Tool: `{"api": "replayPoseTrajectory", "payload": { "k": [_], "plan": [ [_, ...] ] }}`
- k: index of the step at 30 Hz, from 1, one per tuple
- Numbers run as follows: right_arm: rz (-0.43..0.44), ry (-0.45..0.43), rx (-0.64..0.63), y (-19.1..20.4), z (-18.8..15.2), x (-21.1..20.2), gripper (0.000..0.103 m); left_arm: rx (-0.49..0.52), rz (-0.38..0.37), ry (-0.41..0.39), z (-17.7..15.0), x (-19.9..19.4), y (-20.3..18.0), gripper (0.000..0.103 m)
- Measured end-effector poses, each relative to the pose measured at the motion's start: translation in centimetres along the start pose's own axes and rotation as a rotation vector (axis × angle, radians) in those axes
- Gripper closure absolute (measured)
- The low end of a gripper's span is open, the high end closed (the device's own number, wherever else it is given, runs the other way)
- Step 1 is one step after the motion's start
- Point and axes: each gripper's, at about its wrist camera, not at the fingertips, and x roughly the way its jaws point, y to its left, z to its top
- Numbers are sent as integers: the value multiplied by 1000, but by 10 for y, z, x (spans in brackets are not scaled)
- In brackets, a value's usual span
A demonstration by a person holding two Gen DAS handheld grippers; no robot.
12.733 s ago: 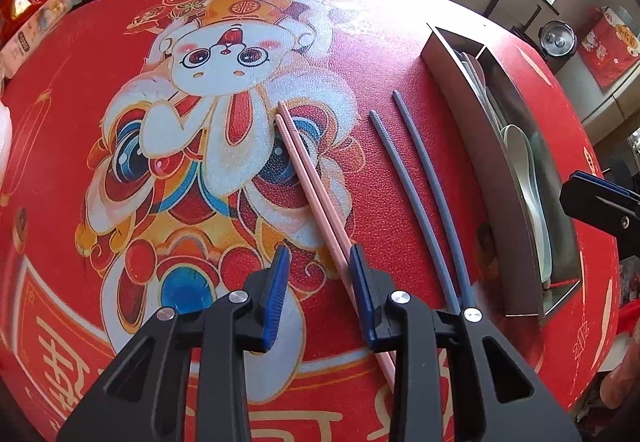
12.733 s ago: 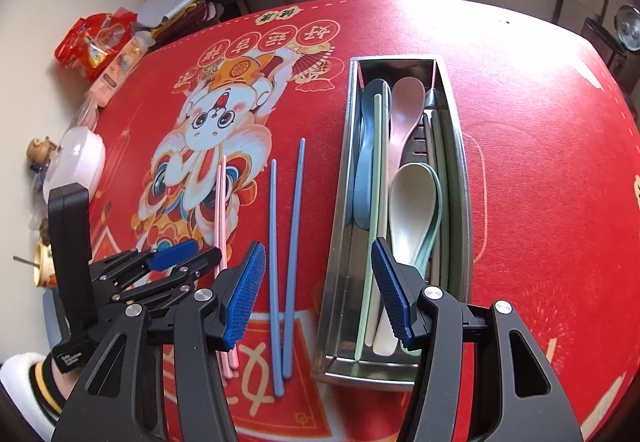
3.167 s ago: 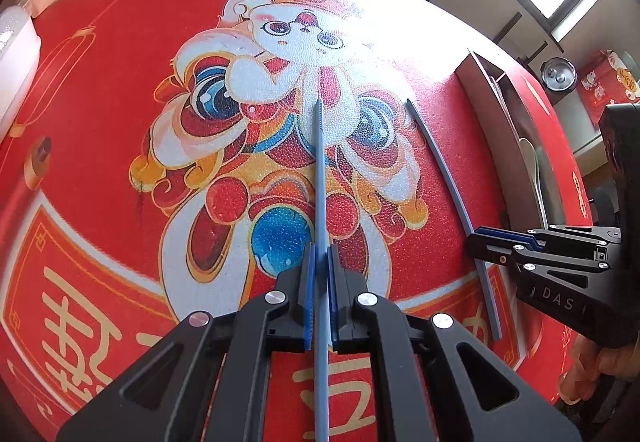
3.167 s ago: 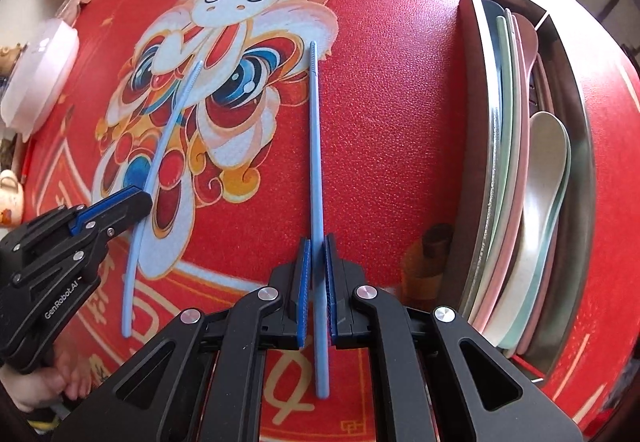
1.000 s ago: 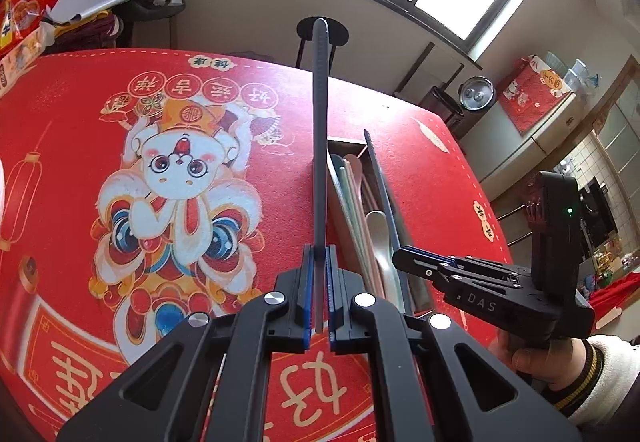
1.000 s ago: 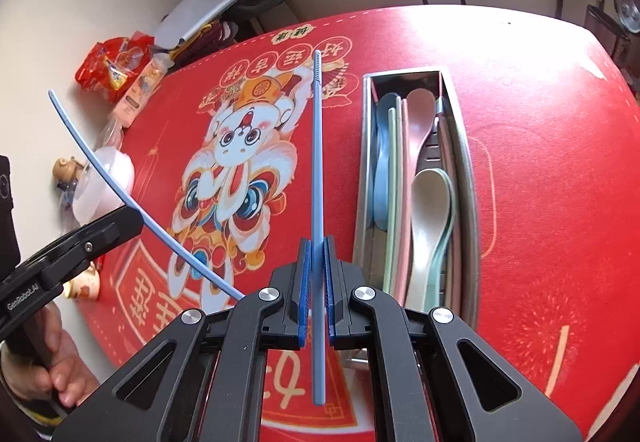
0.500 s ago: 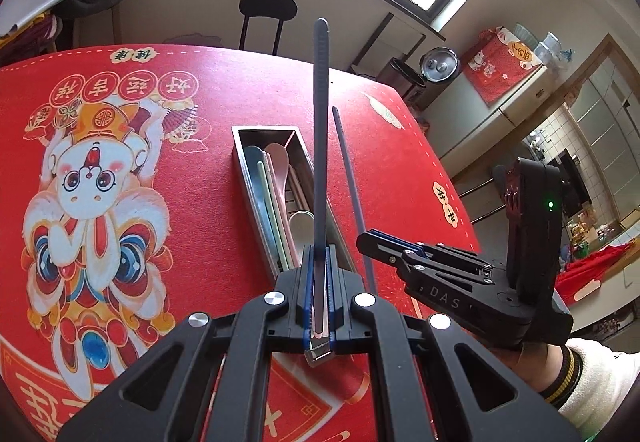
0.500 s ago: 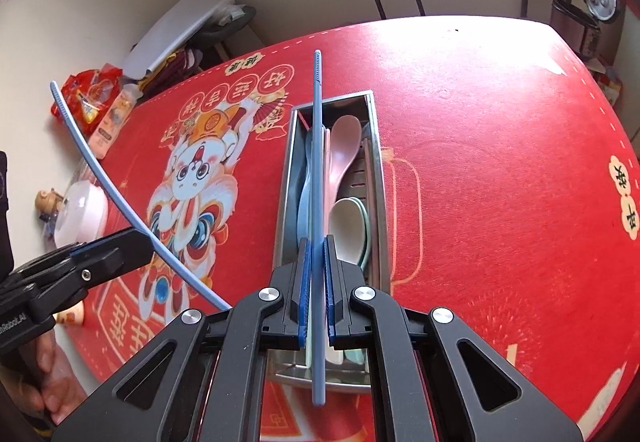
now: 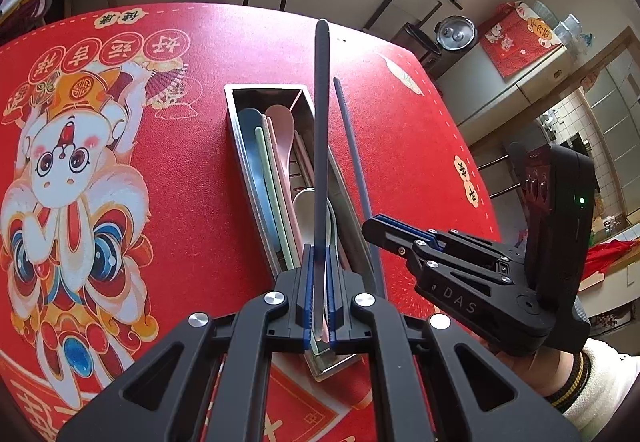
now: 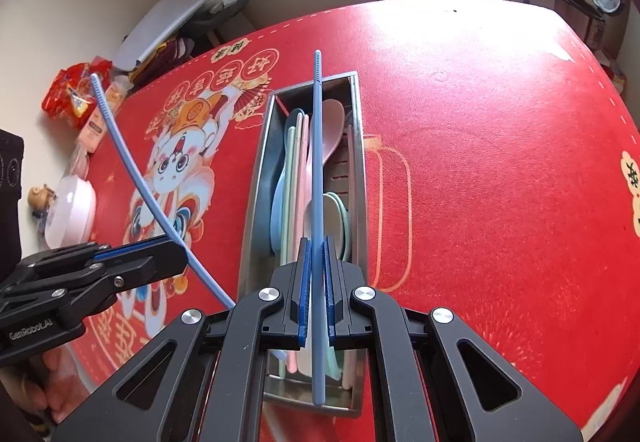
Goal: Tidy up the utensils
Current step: 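Lower both blue chopsticks into the tray and open both tools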
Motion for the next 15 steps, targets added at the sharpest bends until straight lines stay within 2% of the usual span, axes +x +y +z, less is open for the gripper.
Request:
{"api": "replayPoseTrajectory", "payload": {
  "k": [15],
  "plan": [
    [-20,40,20,-5,0,18,95,4,67,68,18,38,14,97]
  ]
}}
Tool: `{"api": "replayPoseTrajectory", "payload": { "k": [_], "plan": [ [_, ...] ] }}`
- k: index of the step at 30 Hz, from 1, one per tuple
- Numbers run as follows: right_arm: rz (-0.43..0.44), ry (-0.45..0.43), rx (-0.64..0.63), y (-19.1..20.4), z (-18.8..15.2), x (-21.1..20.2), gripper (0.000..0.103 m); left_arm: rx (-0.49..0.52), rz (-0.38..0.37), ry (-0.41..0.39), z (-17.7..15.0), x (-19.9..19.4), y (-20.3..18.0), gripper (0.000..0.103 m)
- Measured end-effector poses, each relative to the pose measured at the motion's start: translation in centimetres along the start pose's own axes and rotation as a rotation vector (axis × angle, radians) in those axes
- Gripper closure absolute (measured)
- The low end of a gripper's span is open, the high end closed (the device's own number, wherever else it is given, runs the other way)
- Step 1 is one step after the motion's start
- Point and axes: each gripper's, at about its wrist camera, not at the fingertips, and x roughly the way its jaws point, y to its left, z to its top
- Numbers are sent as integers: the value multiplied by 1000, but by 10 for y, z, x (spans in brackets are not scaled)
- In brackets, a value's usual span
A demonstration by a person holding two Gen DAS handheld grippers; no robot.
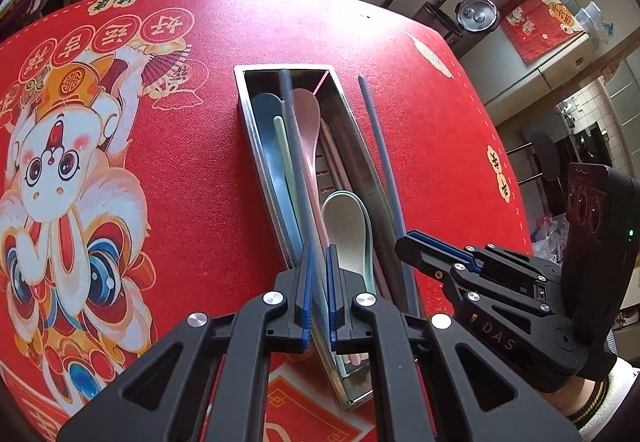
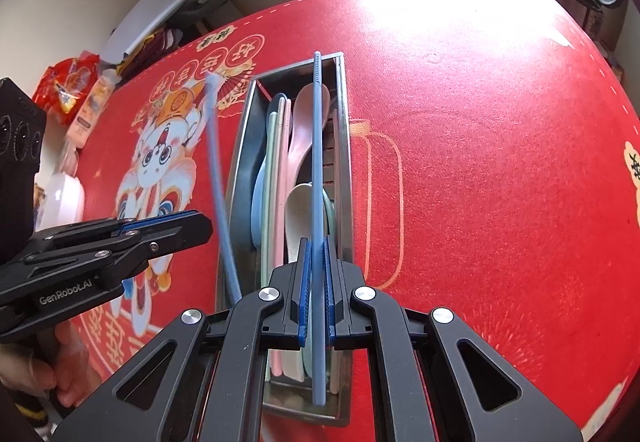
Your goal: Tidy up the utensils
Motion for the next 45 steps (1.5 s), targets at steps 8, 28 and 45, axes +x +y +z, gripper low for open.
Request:
{"api": "replayPoseTrajectory", "payload": {
  "k": [8,28,45],
  "plan": [
    [-4,-14,4,2,4,-9,95,11,34,-43,3,-17,2,81],
    [-229,-488,-39,37,8,-193,16,121,164,-617,-13,-208,-30,6],
    [-345,-632,54,56,-37,-261,16,135,226,-731,-52,-258,-63,6]
  ]
}}
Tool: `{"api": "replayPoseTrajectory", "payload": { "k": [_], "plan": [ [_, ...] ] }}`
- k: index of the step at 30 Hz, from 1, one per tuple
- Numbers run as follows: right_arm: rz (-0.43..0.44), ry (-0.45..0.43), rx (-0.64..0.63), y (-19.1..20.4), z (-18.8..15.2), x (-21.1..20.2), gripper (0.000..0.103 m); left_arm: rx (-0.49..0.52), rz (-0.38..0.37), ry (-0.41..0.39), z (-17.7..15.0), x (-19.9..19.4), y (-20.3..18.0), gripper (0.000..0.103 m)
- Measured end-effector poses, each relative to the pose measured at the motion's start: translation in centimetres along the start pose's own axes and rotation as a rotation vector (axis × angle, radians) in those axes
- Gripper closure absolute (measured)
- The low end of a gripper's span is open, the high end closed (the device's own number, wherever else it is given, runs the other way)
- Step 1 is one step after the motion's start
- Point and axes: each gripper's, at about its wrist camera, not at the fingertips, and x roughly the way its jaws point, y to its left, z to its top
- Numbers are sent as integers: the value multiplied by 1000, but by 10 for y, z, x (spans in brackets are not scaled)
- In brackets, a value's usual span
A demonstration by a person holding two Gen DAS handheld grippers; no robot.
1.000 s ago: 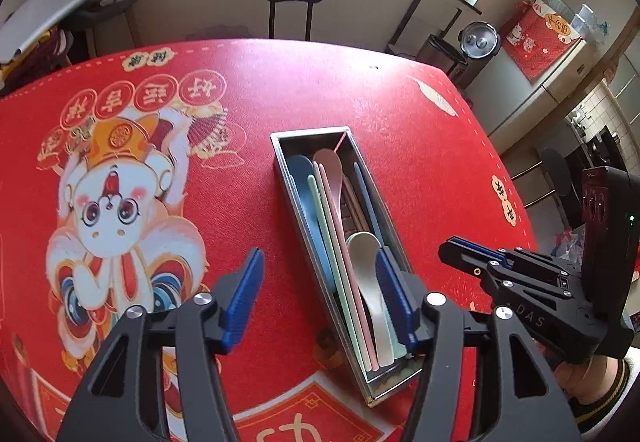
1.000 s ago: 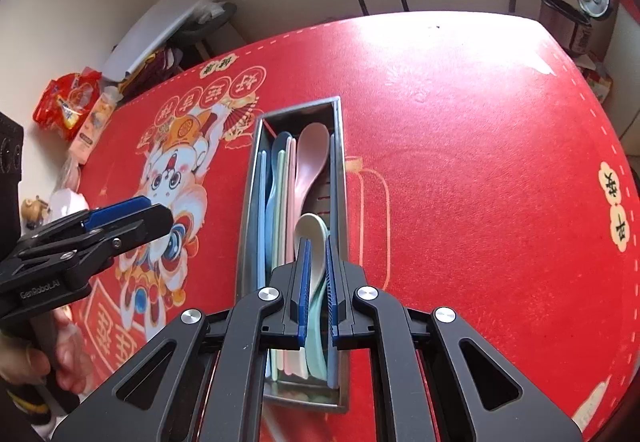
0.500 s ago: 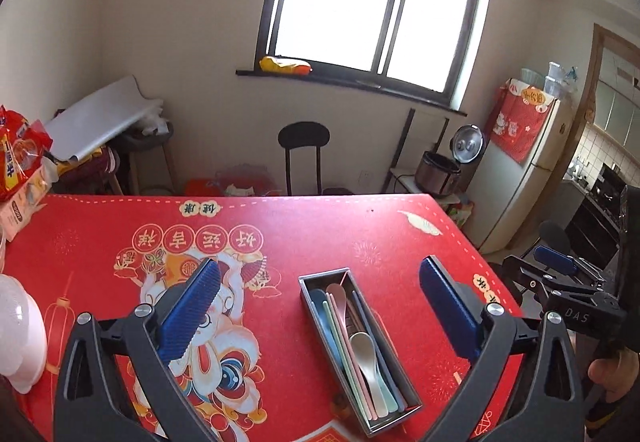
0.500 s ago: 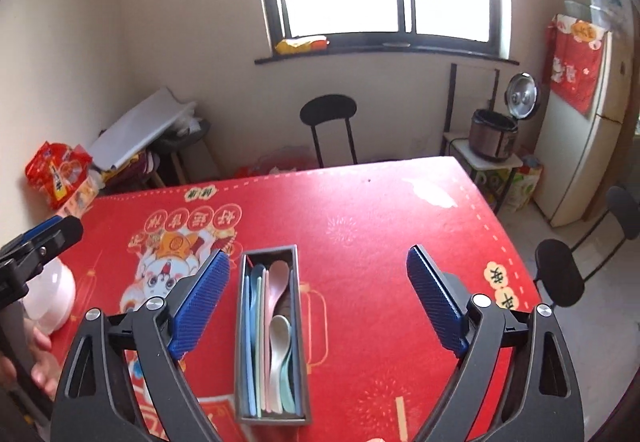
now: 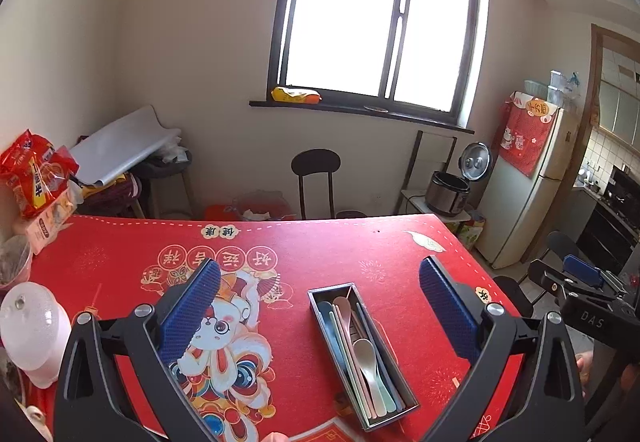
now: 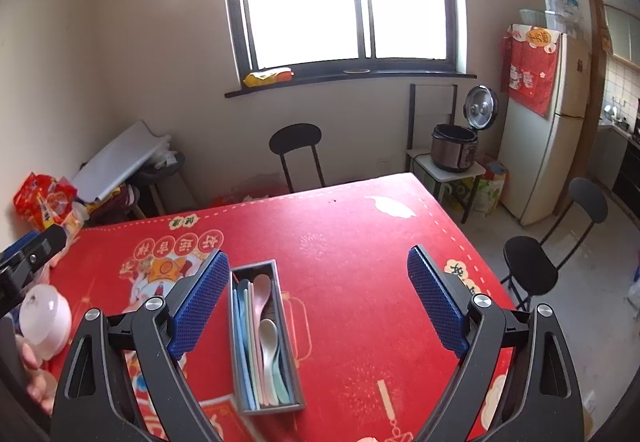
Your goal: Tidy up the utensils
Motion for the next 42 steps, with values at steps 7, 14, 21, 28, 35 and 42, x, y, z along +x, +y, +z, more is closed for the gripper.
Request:
{"api": "replayPoseTrajectory", "payload": {
  "k": [7,14,21,28,35,42],
  "plan": [
    [-27,-59,-57,13,-7,-16,16,-12,18,10,-8,-4,2,6],
    [-60,-52,-59,12,-9,-14,16,-4,31,10,-12,-6,-1,6],
    [-53,-45,-55,13,-9,-12,16,4,43,21,-15,-2,-3,6],
    [-62,-39,-48,10,-8,-11,16,11,40,27,-15,0,-3,6],
    [-68,-33,-40,9,-8,-9,16,14,37,32,-16,1,-5,6],
    [-69,-27,-37,7,-8,-8,16,15,37,41,-17,2,-4,6]
  ]
}}
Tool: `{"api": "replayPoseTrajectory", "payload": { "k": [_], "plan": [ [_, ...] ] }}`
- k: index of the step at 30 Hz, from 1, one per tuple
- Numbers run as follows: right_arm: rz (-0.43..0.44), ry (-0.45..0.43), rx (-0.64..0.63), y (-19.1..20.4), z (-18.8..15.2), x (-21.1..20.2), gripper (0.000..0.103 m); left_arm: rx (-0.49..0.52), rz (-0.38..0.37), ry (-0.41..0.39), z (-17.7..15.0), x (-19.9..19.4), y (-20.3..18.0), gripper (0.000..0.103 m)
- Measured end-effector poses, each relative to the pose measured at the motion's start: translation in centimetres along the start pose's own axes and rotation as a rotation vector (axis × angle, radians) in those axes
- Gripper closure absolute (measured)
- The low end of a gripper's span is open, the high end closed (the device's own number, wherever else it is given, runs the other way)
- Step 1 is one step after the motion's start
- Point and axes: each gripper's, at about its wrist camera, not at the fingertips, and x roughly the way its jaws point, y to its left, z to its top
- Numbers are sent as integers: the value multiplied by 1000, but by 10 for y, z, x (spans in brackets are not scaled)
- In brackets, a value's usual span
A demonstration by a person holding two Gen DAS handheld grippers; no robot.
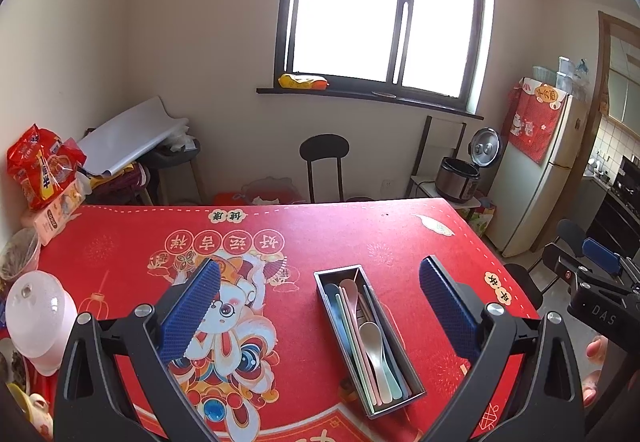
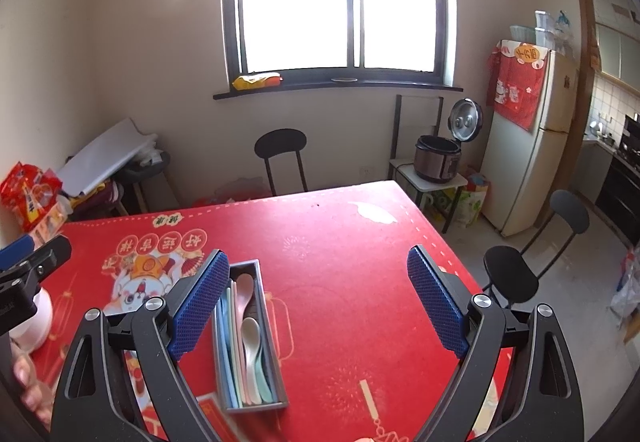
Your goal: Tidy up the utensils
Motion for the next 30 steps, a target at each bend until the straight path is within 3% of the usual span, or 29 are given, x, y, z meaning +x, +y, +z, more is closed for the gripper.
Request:
{"api": "replayPoseTrajectory", "payload": {
  "k": [30],
  "plan": [
    [-24,22,22,-5,-1,7,16,-2,14,8,-1,2,7,6]
  ]
}}
